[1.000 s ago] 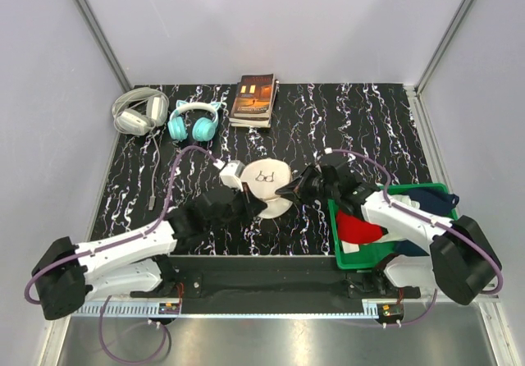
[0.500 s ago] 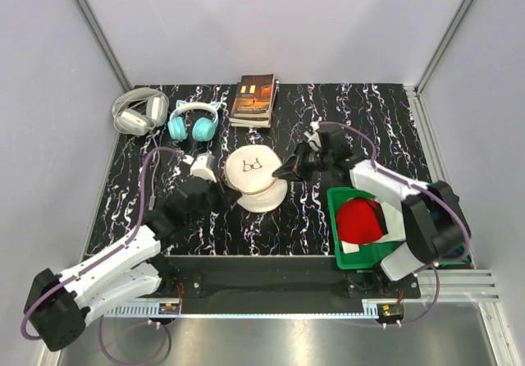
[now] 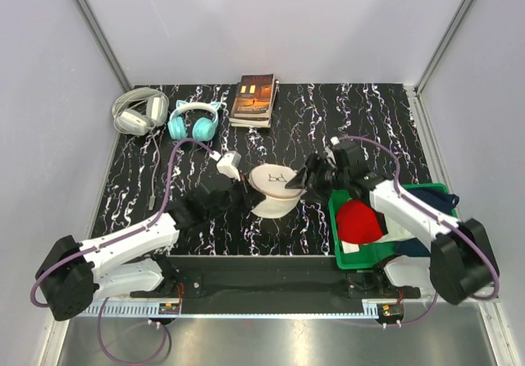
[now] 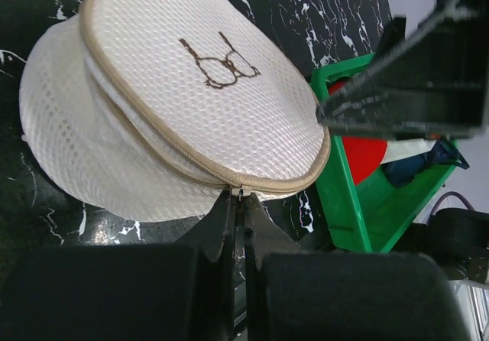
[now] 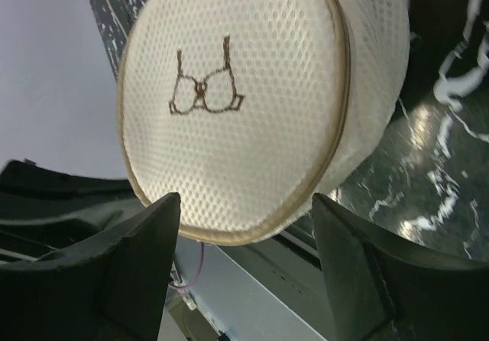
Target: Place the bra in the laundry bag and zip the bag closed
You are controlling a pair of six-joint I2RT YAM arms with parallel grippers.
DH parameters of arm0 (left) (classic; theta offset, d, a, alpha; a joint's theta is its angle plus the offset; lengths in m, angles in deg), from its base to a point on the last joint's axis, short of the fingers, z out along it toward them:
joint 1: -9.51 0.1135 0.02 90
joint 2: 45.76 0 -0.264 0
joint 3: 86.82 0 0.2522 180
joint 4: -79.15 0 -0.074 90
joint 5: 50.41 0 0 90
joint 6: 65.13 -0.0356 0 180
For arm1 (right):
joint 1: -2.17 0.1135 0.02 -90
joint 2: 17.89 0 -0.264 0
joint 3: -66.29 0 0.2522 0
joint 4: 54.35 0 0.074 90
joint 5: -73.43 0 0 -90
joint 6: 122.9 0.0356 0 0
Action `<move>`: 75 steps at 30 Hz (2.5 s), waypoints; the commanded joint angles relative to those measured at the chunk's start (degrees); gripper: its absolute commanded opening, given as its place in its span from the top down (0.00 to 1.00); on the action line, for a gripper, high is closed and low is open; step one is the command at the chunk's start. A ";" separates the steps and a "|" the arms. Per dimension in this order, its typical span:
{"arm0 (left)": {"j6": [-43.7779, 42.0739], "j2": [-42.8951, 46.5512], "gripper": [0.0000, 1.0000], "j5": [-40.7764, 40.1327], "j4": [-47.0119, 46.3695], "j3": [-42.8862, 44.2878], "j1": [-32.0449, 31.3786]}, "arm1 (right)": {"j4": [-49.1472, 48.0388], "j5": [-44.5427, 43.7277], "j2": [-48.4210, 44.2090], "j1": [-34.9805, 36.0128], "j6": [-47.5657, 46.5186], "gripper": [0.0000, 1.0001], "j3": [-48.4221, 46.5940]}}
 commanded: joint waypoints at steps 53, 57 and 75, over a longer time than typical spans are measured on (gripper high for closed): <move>-2.10 8.36 1.00 0.58 5.11 2.45 2.88 | -9.93 10.12 18.33 0.48 3.96 0.30 -12.17; 1.96 2.04 1.00 -2.33 4.67 4.12 0.68 | -4.04 1.57 11.66 0.40 1.85 0.14 -4.55; 1.18 -4.92 1.00 -4.27 1.06 7.72 -6.53 | -23.44 -1.16 -3.67 4.96 27.50 0.33 10.34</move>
